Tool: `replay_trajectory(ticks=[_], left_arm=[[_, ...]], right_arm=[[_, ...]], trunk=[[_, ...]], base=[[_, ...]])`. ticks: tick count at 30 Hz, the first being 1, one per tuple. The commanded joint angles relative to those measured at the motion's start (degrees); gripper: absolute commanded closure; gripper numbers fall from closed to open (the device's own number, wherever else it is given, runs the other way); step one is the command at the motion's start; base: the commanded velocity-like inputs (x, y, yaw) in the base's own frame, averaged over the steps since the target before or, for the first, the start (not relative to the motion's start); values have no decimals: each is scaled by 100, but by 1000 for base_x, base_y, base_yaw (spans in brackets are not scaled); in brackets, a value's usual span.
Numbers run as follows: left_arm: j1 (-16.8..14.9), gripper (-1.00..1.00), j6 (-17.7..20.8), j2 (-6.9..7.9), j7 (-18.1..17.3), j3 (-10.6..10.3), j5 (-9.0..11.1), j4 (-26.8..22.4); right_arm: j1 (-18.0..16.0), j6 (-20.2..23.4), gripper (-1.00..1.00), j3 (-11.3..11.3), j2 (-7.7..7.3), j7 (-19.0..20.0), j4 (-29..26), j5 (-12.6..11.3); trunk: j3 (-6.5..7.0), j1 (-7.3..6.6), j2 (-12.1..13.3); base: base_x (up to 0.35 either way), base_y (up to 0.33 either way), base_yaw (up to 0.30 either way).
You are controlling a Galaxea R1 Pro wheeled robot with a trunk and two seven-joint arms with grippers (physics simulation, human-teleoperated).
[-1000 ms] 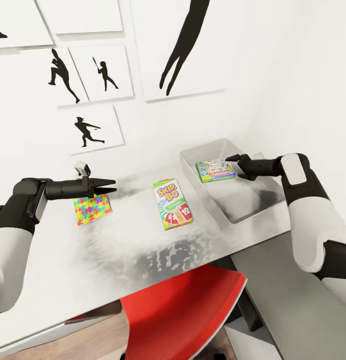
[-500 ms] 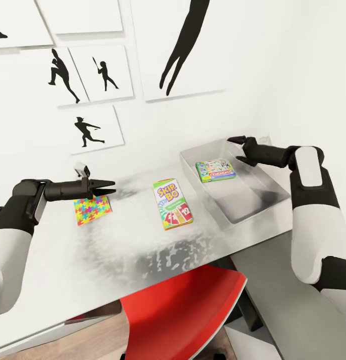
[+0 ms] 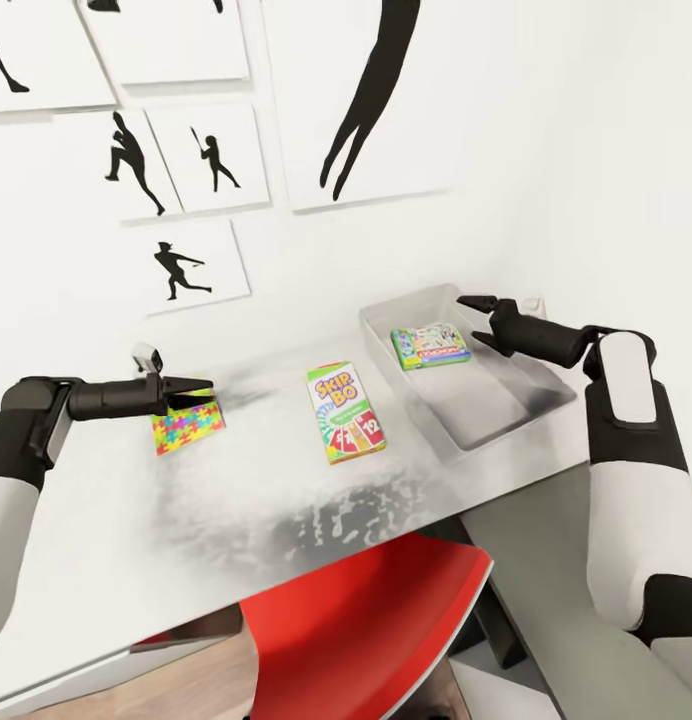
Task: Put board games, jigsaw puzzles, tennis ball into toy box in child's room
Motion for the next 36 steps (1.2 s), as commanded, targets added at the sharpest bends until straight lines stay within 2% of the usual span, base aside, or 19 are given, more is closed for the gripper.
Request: replay_trajectory(ticks=[1,4,6,9,12,17,18,20,21,22,23,24,26,27,29,36], left_arm=[[46,-100,60,46,-24,5,-7,-1],[108,-100,60,116,-24,10,1,-1],[162,-100,60,147,-24,12,6,6],[257,-100,60,162,-24,18,3,12],[364,-100,60,187,-24,21,1,15],[499,-100,60,273,-24,26,63,19],[542,-100,60,319,-24,23,164,21],[590,-100,60,368,-24,18,316,23],[657,-100,60,419,-24,10,492,22],[697,-100,60,443,-24,5,581,19],[787,-100,60,492,-24,-1,749,13],[834,-100,60,520,-24,-4,821,9],[1006,-100,60,632,-24,-9,995,-8],[1047,-100,60,653,-24,-10,1021,-10],[1211,-100,60,705,-24,-12,1080,-15],[1653,-100,60,769,-24,-8,1137,-26]], right_arm=[[158,24,-100,-5,-4,-33,-189,-53],[520,24,-100,-4,-9,-12,-601,-108],[882,24,-100,-9,-17,95,-1008,-303],[1212,24,-100,-21,-85,284,-1354,-629],[1615,24,-100,-14,-328,482,-1682,-1026],[2193,24,-100,-98,-525,733,-1988,-1342],[2422,24,-100,-222,-562,898,-2035,-1429],[2655,24,-100,-406,-585,1120,-2069,-1496],[2883,24,-100,-613,-600,1390,-2091,-1540],[2993,24,-100,-712,-606,1537,-2098,-1555],[3207,24,-100,-888,-617,1847,-2110,-1575],[3308,24,-100,-963,-620,2006,-2113,-1580],[3696,24,-100,-1185,-630,2594,-2123,-1576],[3789,24,-100,-1230,-631,2722,-2124,-1573],[4192,24,-100,-1413,-634,3161,-2127,-1568],[5228,24,-100,-1903,-617,4084,-2140,-1559]], trunk=[[1,4,-9],[29,4,-9],[48,4,-9],[76,4,-9],[104,4,-9],[151,4,-9],[161,4,-9],[180,4,-9],[189,4,-9],[199,4,-9],[208,4,-9],[217,4,-9],[236,4,-9],[246,4,-9],[265,4,-9],[331,4,-9]], base=[[0,0,0],[0,0,0],[0,0,0],[0,0,0],[0,0,0],[0,0,0],[0,0,0],[0,0,0],[0,0,0],[0,0,0],[0,0,0],[0,0,0],[0,0,0],[0,0,0],[0,0,0],[0,0,0]])
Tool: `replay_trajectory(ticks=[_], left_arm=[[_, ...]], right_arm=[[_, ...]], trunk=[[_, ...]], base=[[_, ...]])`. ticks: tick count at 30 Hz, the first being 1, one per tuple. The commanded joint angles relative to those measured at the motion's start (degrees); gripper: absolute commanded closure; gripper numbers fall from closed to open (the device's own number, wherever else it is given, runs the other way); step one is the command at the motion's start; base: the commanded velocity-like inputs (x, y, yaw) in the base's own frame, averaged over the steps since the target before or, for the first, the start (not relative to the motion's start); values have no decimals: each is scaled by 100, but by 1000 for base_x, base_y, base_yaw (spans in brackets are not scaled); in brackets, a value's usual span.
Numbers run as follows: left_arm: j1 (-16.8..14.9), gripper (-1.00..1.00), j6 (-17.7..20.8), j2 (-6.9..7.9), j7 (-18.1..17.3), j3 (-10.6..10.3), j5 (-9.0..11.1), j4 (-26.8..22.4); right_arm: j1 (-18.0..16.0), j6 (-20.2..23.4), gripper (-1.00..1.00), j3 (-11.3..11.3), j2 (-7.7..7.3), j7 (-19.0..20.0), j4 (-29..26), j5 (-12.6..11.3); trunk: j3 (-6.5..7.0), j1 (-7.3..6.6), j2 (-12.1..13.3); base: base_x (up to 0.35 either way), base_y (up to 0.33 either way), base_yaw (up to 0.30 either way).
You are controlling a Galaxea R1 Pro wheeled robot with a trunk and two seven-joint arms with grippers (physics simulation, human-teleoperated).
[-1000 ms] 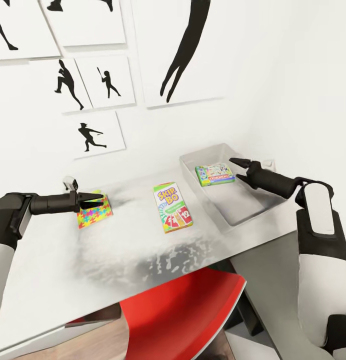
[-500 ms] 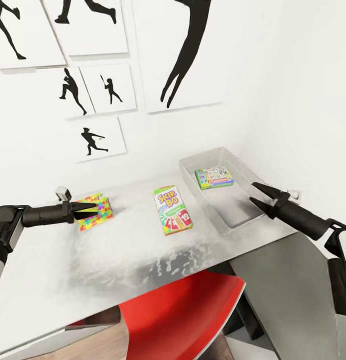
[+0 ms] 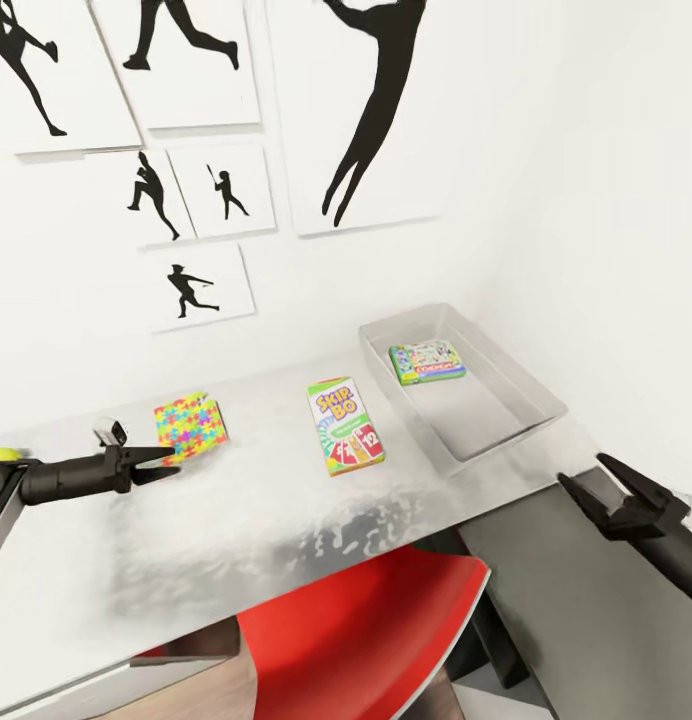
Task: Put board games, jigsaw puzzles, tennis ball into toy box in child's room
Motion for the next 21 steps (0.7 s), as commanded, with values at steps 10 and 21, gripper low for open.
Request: replay_trajectory(ticks=[10,21], left_arm=[[807,-100,53,223,-23,0,673,-179],[1931,-100,61,609,-23,-74,2127,-1634]], right_arm=[[945,28,-100,-168,82,649,-6,116],[1055,28,-100,-168,227,851,-6,786]], trunk=[[87,4,-9],[192,4,-9]], base=[[0,0,0],[0,0,0]])
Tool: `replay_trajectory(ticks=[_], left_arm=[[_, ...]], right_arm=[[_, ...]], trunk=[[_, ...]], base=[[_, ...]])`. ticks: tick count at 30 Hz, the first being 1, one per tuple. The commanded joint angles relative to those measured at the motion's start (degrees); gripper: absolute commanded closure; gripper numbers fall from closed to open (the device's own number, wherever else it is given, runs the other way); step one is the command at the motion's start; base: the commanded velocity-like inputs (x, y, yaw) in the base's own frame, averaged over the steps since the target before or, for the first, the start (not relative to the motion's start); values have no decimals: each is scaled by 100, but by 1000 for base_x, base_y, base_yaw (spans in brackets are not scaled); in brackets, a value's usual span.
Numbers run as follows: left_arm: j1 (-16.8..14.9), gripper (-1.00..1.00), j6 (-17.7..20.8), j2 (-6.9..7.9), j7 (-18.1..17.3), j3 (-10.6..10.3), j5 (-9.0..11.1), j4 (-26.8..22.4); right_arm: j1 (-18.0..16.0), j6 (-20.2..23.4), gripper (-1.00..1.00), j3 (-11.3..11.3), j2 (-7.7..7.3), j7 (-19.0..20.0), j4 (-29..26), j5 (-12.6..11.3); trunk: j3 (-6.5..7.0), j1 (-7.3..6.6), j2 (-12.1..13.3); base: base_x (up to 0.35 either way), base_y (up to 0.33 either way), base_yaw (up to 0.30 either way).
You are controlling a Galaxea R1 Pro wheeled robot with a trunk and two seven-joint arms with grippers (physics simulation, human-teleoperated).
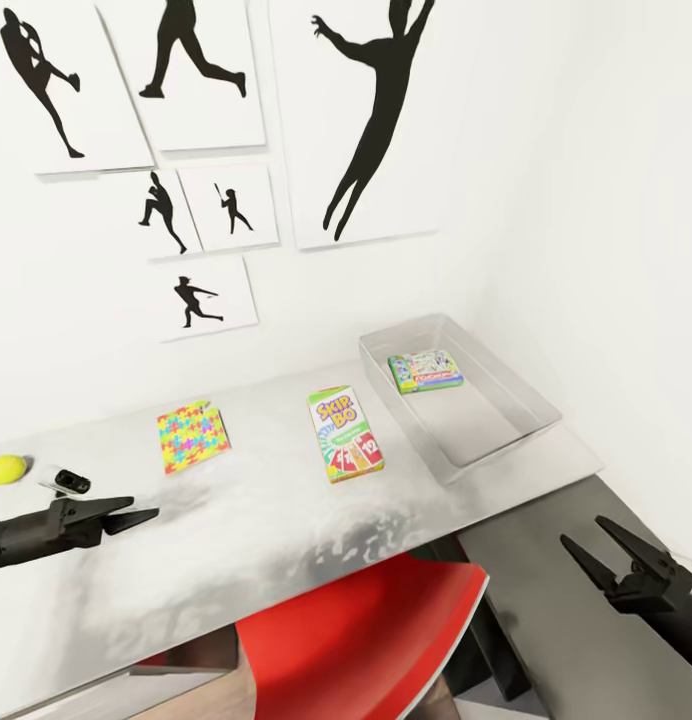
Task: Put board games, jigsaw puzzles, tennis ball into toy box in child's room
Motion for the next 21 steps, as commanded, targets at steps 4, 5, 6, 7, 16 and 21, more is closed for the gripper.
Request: replay_trajectory(ticks=[4,5,6,7,16,21], left_arm=[[111,-100,61,12,-20,-78,104,-177],[120,-100,61,10,-20,-86,111,-196],[127,-100,61,2,-20,-93,115,-216],[137,-100,61,-14,-20,-107,121,-262],[154,-100,56,-44,-20,-335,130,-351],[155,-100,52,-44,-20,-364,131,-350]], right_arm=[[2,22,-100,-3,5,51,-2,36],[4,22,-100,-3,5,53,-2,38],[5,22,-100,-3,6,55,-2,39],[9,22,-100,-3,7,59,-2,41],[18,22,-100,-11,8,59,-2,46],[19,22,-100,-12,9,46,3,49]], trunk=[[30,4,-9],[40,4,-9],[49,4,-9],[59,4,-9],[144,4,-9],[192,4,-9]], base=[[0,0,0],[0,0,0],[0,0,0],[0,0,0],[0,0,0],[-11,0,0]])
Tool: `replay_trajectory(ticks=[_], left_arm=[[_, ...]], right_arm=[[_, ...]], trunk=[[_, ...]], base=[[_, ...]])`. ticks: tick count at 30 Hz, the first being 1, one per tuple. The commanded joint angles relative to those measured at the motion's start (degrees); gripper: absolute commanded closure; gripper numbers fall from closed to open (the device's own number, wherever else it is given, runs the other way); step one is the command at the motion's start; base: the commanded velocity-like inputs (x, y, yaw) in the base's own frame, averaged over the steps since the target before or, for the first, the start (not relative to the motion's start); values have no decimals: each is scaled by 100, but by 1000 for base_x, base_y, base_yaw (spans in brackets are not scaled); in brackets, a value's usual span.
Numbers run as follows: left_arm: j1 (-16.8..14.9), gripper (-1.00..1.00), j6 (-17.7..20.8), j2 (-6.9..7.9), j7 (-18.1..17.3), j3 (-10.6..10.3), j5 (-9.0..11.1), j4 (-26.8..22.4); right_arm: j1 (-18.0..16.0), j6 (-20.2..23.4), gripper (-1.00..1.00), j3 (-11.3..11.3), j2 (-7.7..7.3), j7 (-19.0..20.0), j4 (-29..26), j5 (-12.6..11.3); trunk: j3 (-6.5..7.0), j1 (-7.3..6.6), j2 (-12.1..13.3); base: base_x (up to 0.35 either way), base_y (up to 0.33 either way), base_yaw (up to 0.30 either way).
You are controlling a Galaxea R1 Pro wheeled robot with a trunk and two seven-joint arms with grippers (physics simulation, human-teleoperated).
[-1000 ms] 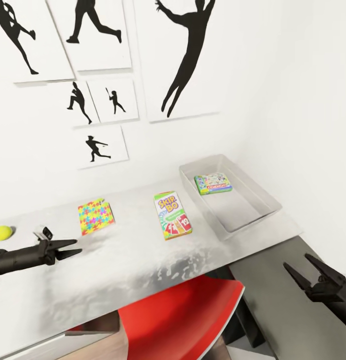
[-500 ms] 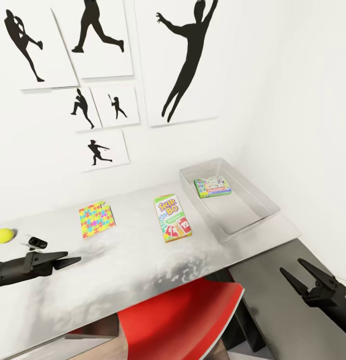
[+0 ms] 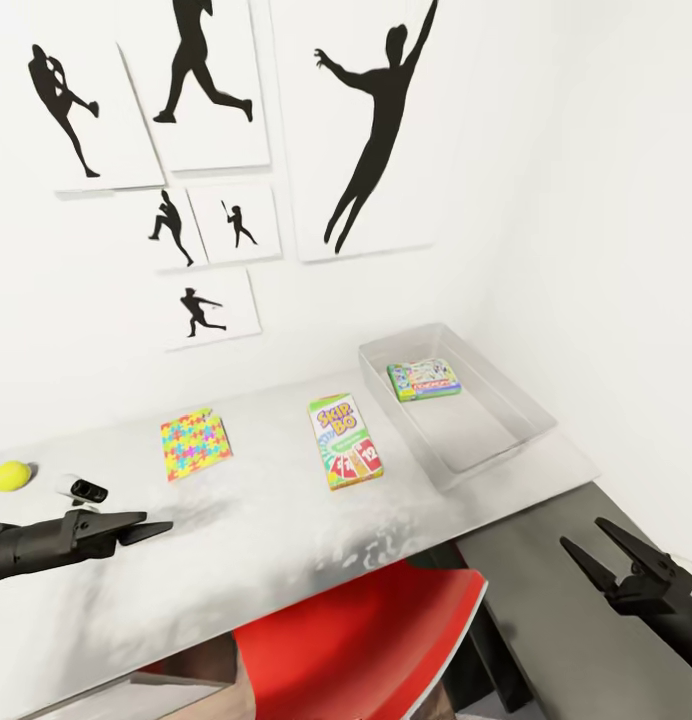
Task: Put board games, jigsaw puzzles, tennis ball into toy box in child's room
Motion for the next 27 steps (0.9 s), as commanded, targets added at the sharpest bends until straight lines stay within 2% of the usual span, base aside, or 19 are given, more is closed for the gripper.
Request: replay_trajectory(ticks=[1,5,13,27], left_arm=[[-2,-100,59,2,-19,-5,1,-1],[-2,-100,56,2,-19,-13,1,-1],[-2,-100,55,1,-19,-16,2,-1],[-2,-100,55,2,-19,-10,2,8]], right_arm=[[-1,22,-100,-4,-1,17,0,14],[-1,12,-100,-1,-1,15,2,38],[-1,-150,-100,4,-1,35,2,301],[-1,-189,-100,6,33,35,3,341]], trunk=[[1,3,-10],[39,3,-10],[115,3,-10],[249,3,-10]], base=[[-95,0,0],[-142,0,0],[-46,0,0],[-60,21,0]])
